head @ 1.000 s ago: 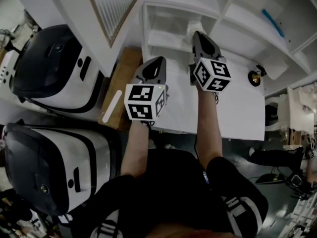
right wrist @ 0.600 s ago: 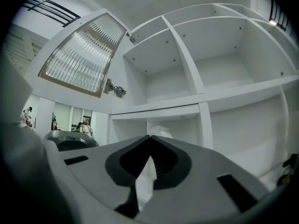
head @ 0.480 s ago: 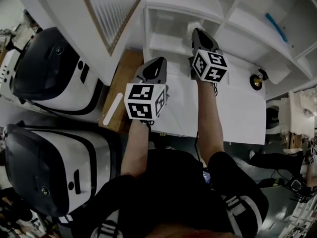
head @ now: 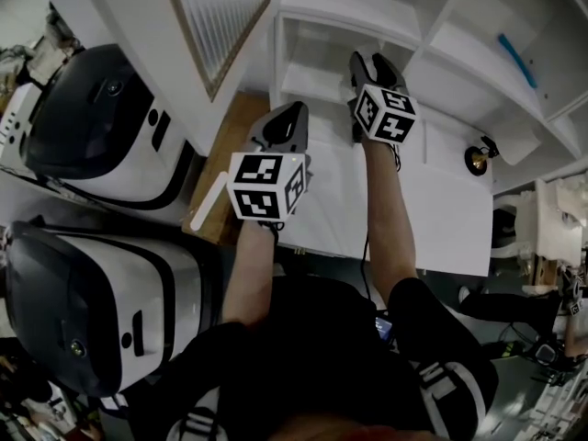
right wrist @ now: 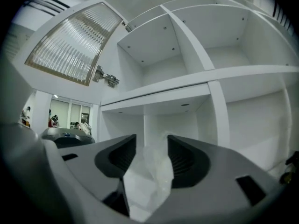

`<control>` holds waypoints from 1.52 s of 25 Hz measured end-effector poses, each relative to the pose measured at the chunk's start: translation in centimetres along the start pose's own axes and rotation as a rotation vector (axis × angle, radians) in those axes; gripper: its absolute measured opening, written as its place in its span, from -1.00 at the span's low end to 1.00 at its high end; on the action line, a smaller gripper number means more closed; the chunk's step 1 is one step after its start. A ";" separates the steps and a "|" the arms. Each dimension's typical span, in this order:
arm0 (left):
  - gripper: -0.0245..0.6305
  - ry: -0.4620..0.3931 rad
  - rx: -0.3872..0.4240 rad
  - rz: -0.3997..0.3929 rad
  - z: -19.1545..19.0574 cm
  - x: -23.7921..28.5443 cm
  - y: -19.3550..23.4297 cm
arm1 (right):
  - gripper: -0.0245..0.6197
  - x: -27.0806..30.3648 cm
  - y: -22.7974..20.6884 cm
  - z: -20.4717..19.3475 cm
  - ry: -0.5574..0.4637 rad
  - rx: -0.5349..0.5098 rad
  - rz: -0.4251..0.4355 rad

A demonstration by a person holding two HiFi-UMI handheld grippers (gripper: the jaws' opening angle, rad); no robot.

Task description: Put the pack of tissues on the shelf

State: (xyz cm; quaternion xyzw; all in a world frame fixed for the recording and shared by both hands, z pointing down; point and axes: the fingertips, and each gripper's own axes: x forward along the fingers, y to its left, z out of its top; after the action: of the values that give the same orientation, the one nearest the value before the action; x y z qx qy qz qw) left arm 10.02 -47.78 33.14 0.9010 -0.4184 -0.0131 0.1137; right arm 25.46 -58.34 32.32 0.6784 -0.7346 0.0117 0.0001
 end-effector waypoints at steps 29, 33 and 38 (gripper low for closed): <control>-0.89 -0.025 -0.022 -0.005 -0.2 0.1 -0.2 | 0.17 1.6 2.4 -8.6 0.427 -0.162 0.190; -0.89 -0.028 -0.025 0.000 -0.1 0.0 0.1 | 0.17 0.8 2.1 -10.3 0.489 -0.172 0.161; -0.89 -0.020 -0.028 -0.007 -0.4 0.2 0.0 | 0.17 0.2 1.7 -10.5 0.466 -0.159 0.143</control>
State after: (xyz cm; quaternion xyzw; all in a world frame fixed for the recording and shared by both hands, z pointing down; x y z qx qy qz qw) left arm 10.23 -47.88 33.55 0.9006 -0.4160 -0.0287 0.1221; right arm 23.53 -58.22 42.77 0.6016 -0.7595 0.1100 0.2217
